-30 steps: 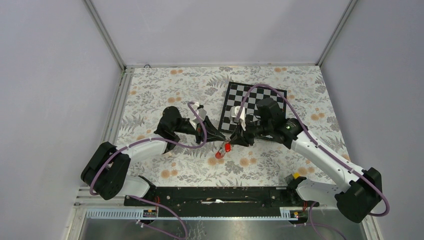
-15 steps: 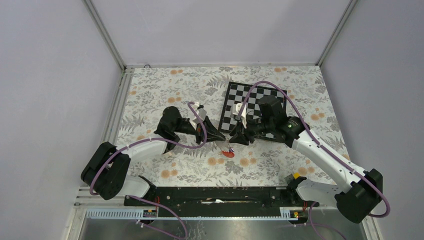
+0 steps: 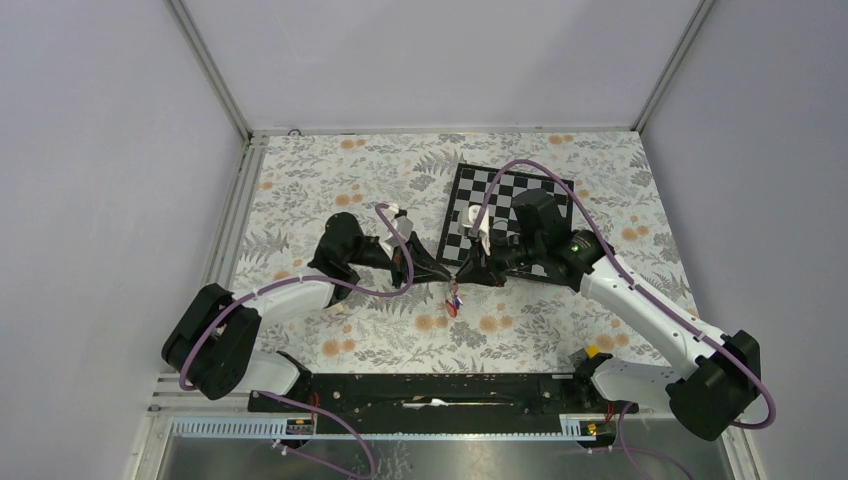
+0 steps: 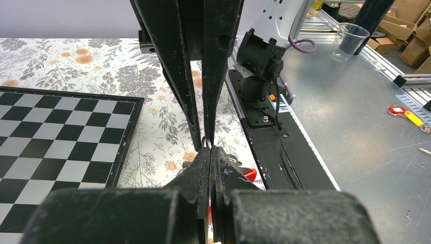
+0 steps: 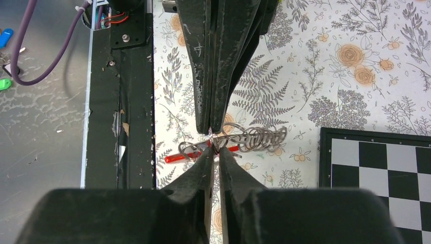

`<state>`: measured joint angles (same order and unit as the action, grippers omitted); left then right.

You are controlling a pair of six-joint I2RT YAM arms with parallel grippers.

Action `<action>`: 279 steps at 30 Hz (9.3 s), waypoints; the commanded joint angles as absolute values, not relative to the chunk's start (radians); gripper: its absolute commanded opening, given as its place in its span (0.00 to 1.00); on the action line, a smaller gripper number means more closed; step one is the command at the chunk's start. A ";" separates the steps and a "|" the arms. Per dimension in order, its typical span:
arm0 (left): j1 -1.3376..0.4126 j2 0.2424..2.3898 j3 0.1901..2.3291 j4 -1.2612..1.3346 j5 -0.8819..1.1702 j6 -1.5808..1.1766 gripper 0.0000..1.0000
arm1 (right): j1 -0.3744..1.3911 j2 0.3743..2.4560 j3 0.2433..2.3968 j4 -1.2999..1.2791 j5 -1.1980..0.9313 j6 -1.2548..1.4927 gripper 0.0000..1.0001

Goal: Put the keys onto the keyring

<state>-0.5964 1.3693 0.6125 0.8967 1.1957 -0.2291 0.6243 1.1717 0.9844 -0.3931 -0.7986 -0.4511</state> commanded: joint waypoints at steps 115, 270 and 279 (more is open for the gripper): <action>-0.621 1.374 0.603 1.133 1.225 -0.336 0.00 | 0.667 1.137 0.986 -0.506 -0.843 -0.566 0.39; -0.600 1.382 0.696 0.585 1.096 0.055 0.45 | 0.659 1.198 1.168 -0.658 -0.558 -0.583 0.00; -0.607 1.439 0.754 0.377 1.132 0.267 0.67 | 0.661 1.172 1.205 -0.682 -0.686 -0.617 0.00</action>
